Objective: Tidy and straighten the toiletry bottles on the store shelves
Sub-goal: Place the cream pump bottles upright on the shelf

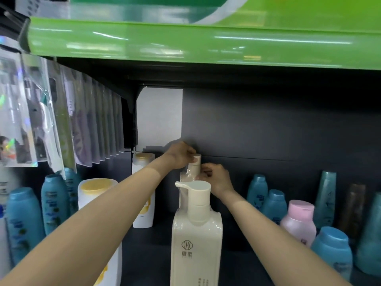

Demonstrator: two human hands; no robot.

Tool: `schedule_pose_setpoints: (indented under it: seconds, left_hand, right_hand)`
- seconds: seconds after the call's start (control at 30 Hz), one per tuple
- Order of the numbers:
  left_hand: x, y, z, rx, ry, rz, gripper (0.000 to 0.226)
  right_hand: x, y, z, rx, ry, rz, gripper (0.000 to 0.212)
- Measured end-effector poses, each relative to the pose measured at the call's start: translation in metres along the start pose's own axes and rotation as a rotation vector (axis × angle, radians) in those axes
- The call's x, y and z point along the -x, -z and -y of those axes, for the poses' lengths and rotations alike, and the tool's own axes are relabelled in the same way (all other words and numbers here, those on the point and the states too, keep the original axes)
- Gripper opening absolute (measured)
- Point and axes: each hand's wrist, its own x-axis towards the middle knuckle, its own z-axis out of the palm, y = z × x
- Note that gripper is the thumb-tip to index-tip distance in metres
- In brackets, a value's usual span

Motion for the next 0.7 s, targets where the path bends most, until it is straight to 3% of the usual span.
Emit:
schedule_pose_setpoints:
  seconds: [0.13,0.3,0.53,0.7]
  left_hand:
    - [0.009,0.0,-0.005,-0.045,0.02,-0.118,0.036]
    - [0.033,0.008,-0.012,-0.039,0.022,-0.253,0.028]
    - [0.084,0.043,-0.037,0.008,0.017,-0.354,0.021]
    - [0.139,0.074,-0.031,-0.083,-0.103,-0.413,0.022]
  right_hand:
    - [0.002,0.007,0.006,0.032,-0.001,0.03,0.029]
    - [0.005,0.018,0.021,-0.028,0.061,-0.052,0.025]
    - [0.026,0.045,0.069,-0.014,0.154,-0.067,0.013]
    - [0.057,0.053,0.124,0.074,0.273,-0.05,0.012]
